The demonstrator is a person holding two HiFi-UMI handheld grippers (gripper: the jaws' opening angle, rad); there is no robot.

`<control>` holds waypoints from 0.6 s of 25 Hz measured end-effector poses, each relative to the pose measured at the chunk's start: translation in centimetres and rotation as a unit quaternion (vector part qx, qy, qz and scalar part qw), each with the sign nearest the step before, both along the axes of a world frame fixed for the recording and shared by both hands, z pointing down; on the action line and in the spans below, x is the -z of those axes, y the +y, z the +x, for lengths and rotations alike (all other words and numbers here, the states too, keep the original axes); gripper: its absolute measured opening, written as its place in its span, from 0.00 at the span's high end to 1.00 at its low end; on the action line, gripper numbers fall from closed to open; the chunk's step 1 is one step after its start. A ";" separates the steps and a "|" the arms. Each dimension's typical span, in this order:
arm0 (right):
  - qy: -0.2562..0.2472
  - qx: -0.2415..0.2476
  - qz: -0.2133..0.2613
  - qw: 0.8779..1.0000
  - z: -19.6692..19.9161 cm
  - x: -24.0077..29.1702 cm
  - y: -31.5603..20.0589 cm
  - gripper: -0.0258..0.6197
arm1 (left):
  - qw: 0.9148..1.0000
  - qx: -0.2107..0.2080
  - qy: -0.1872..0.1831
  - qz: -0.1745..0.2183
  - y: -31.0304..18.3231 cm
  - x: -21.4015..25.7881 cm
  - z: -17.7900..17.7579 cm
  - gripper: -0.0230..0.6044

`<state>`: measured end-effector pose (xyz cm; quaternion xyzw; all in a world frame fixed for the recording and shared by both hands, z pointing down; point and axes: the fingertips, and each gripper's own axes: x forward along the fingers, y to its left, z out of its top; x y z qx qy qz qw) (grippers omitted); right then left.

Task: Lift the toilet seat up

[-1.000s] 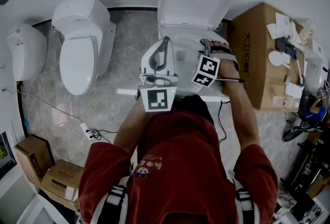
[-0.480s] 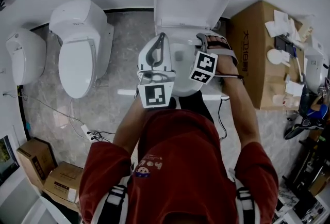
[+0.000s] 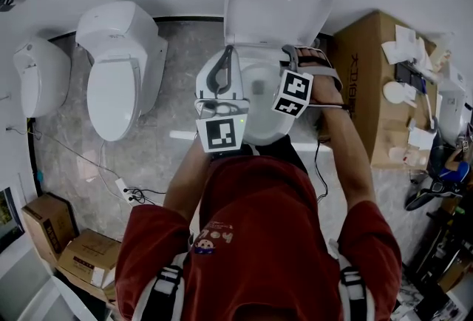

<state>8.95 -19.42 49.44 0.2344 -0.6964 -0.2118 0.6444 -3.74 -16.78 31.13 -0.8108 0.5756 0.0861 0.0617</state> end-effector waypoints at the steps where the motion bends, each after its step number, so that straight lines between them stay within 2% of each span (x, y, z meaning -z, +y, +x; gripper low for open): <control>1: 0.000 0.000 0.000 1.000 0.0 0.1 -0.2 0.75 | 1.000 0.000 0.001 0.001 -0.2 0.1 0.0 0.95; 15: -0.002 0.014 0.003 1.000 0.0 1.0 -2.8 0.73 | 1.000 -0.013 -0.010 0.005 -2.1 1.0 0.9 0.95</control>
